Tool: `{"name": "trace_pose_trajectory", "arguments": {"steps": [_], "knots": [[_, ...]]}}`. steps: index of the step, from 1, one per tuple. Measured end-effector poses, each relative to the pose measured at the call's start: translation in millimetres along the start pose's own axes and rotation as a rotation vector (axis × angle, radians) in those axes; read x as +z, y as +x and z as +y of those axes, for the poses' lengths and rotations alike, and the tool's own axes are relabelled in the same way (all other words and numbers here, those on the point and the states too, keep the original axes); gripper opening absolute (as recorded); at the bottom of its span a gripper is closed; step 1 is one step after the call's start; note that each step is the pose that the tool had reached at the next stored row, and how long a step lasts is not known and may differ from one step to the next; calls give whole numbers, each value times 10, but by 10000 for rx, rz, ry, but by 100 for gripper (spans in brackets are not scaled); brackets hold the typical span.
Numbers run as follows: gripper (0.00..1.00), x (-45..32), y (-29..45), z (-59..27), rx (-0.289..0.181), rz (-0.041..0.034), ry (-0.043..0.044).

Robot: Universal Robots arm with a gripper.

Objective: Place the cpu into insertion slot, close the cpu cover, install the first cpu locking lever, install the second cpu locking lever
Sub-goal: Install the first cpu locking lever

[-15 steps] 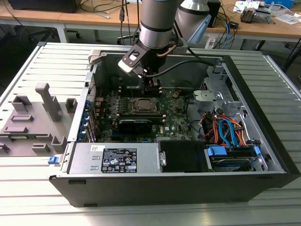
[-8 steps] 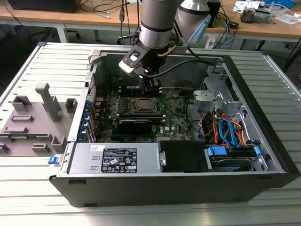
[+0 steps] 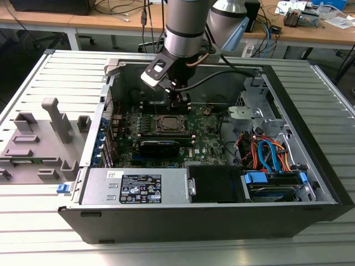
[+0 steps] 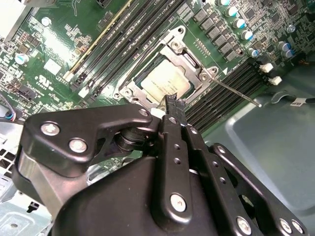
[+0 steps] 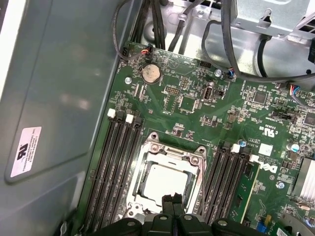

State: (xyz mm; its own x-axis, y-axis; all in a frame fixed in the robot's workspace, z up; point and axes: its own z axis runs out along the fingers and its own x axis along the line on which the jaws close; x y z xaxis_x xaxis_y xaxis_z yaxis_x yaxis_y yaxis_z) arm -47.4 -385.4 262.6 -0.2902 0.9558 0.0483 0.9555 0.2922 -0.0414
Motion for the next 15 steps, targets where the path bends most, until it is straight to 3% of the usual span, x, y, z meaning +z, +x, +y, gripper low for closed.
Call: {"name": "trace_pose_trajectory", "arguments": {"steps": [15], "knots": [[11,0,0,0,-468,-19,22]]}}
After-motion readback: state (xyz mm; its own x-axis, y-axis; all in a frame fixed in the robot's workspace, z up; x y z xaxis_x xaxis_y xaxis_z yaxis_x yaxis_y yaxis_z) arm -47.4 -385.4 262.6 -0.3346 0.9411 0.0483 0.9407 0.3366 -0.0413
